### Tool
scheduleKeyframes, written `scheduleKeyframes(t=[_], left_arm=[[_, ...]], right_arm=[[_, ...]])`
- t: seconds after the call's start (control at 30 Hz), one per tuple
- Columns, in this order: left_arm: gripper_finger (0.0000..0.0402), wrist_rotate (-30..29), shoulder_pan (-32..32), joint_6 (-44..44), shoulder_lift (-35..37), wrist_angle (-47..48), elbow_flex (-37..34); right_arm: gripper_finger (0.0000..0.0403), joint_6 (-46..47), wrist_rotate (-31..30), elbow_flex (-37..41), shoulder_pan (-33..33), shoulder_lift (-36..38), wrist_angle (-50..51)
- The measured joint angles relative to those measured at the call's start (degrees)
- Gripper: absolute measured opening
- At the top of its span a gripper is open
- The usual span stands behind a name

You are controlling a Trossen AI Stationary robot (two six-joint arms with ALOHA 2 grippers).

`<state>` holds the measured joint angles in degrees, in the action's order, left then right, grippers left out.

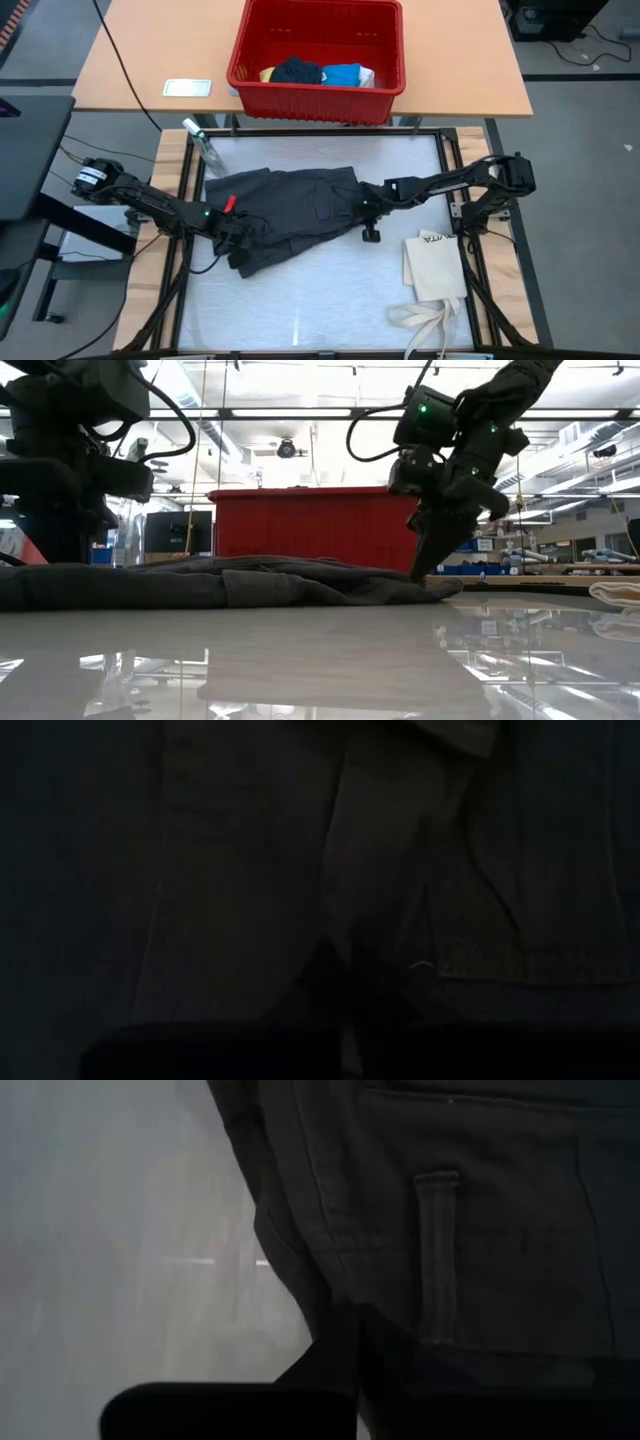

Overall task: Fold laundry
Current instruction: Fold the dark blue shorts

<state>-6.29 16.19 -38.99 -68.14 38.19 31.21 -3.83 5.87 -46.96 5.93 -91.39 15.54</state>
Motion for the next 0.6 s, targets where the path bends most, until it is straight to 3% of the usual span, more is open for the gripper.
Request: scheduleKeyframes(t=[0.1, 0.3, 0.6], left_arm=[[0.0009, 0.5, 0.0, -2.4, 0.0, 2.0, 2.0], [0.0009, 0.5, -0.5, 0.1, 0.0, 8.8, 12.1], [0.0009, -3.7, -6.3, -2.0, 0.0, 14.6, 30.1]], right_arm=[[0.0004, 0.8, -2.8, -1.4, 0.2, 2.9, 3.6], [0.0002, -10.2, -19.4, -9.1, -0.2, 7.2, 15.9], [0.0001, -24.4, -41.1, -14.5, 3.2, 7.5, 18.1]])
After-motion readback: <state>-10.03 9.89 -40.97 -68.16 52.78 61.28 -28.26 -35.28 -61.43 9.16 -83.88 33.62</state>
